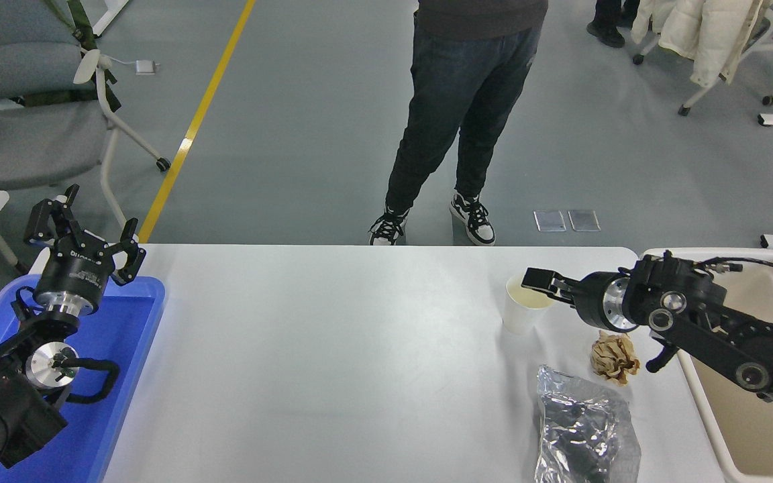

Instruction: Clean the table surface

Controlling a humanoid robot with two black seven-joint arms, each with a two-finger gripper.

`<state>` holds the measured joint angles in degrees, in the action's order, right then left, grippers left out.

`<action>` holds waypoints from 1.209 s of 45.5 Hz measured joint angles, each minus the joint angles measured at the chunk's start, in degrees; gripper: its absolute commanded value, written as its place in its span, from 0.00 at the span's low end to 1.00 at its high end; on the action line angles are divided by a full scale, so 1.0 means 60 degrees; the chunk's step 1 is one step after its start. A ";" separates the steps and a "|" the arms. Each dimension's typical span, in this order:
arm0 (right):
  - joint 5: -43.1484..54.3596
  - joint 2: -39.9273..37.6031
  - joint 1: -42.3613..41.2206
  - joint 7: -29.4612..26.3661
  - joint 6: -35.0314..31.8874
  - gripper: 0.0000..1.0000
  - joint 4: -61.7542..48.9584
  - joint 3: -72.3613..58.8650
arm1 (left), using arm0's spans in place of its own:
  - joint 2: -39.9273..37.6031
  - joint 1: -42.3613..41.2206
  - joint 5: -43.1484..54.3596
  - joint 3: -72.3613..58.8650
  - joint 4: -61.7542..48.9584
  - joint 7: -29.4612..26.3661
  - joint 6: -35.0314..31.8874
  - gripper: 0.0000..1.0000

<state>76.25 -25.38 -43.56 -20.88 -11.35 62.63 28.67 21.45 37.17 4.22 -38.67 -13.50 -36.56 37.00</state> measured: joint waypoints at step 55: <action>0.1636 0.0903 -0.0129 0.1053 0.1209 0.00 -0.1649 -0.1175 | 0.0000 0.0000 -0.0001 0.0011 -0.0001 0.0000 0.0029 1.00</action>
<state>86.07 -19.96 -44.34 -14.56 -4.10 52.73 21.62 21.45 37.18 4.22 -38.61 -13.51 -36.56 37.18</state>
